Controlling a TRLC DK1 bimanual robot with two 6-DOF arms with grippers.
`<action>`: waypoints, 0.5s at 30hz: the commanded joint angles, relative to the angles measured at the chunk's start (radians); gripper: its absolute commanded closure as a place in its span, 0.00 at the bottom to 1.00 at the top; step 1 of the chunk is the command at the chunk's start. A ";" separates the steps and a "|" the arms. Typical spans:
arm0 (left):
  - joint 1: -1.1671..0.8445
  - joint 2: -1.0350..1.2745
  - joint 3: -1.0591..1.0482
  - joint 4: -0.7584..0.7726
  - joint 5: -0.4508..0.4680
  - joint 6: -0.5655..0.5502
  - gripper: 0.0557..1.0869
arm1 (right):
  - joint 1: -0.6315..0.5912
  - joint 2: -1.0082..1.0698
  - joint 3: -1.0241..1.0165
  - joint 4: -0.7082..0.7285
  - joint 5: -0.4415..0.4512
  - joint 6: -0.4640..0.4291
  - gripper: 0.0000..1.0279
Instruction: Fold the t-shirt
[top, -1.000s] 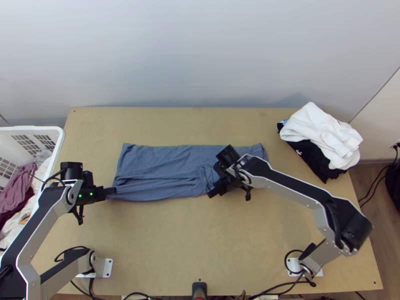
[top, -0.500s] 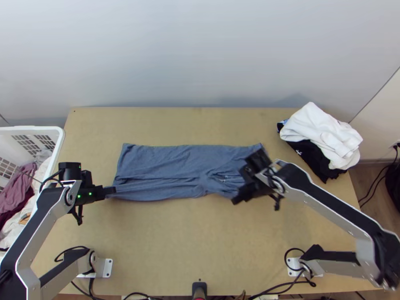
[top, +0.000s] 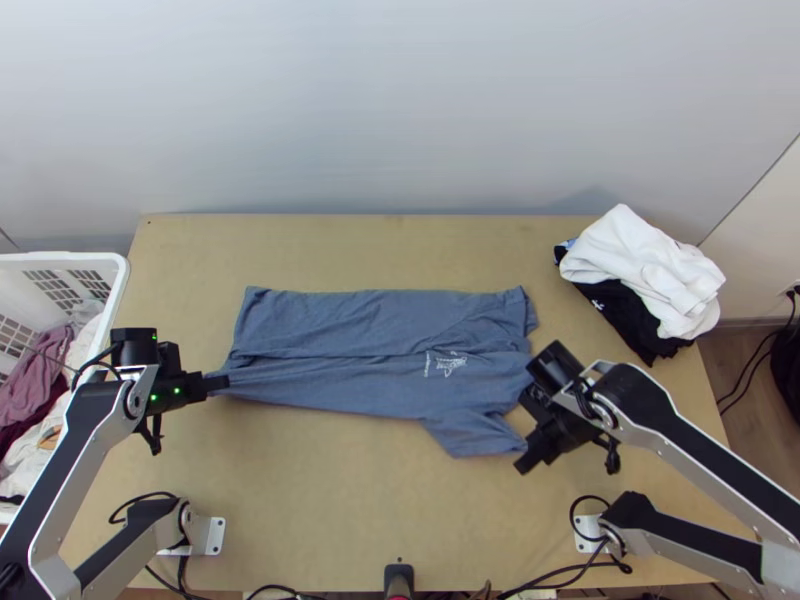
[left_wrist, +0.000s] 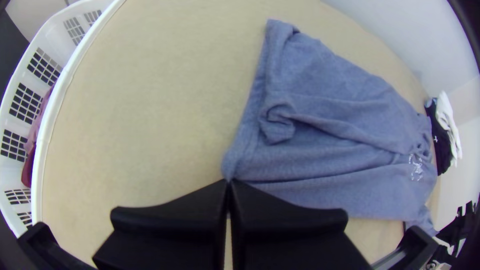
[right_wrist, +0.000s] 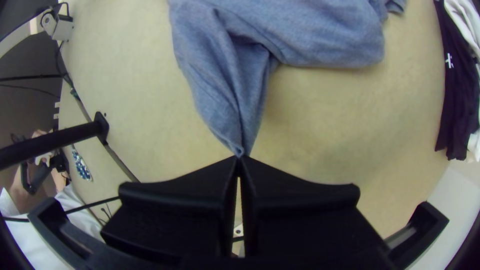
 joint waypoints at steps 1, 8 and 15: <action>-0.002 -0.045 0.008 -0.058 0.017 0.004 0.96 | 0.013 -0.026 -0.025 -0.074 -0.002 -0.014 0.97; -0.006 -0.074 0.067 -0.136 0.083 0.002 0.96 | -0.177 0.021 0.056 0.069 -0.002 -0.011 0.97; -0.020 -0.006 0.142 -0.150 0.091 -0.007 0.96 | -0.344 0.149 0.173 0.222 -0.002 -0.036 0.97</action>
